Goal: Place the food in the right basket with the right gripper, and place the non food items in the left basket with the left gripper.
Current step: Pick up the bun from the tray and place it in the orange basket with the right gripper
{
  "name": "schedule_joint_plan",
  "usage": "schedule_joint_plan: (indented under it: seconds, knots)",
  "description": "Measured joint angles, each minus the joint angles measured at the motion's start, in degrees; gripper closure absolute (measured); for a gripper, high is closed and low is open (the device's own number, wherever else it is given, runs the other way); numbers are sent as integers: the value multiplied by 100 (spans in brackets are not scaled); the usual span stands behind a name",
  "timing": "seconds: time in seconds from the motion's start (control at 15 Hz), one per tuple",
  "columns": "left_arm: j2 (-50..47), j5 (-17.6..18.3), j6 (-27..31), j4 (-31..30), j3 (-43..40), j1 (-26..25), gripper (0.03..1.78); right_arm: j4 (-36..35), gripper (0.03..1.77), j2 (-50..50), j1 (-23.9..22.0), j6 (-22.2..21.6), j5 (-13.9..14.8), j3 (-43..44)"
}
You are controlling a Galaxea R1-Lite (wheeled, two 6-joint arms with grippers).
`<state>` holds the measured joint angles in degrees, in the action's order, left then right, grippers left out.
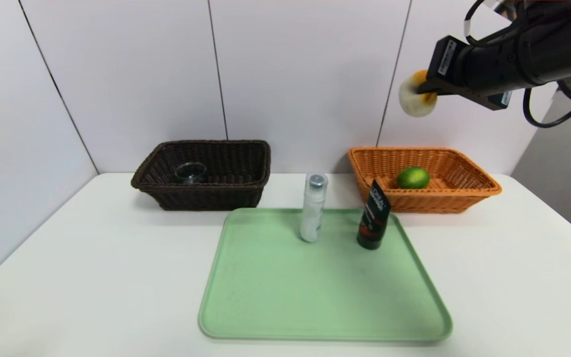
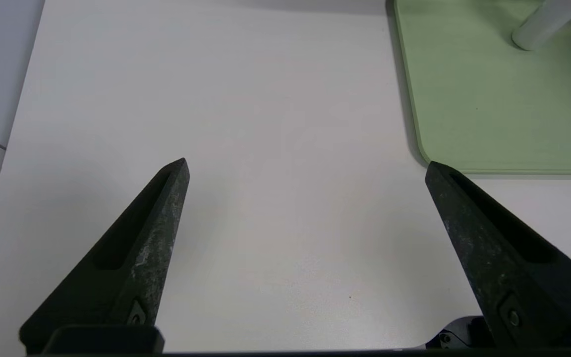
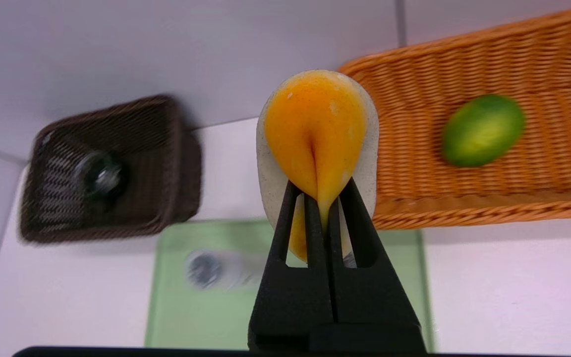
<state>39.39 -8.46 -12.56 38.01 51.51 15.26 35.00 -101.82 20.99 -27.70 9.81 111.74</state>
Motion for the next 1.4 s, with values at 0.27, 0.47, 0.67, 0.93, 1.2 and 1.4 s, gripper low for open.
schedule_joint_plan:
  seconds: [0.27, 0.47, 0.67, 0.93, 1.2, 1.4]
  knots:
    - [0, -5, 0, 2, 0, -7, 12, -116, 174, -647, -1017, -17, 21, -30]
    - [0, -5, -1, -1, 0, -5, 12, -518, 174, -1215, -1518, 144, 40, -28]
    - [-2, 0, -1, 0, 0, -5, 12, -603, 174, -1676, -1898, 278, 57, -22]
    - [-2, 0, -1, 0, -5, -5, 12, -713, 174, -2063, -2104, 278, 55, -24]
    - [-2, -7, -4, 7, -10, -5, 12, -722, 174, -2221, -2118, 279, 57, -28]
    - [-2, -7, -1, 9, -5, -5, 12, -717, 174, -2302, -2118, 279, 57, -30]
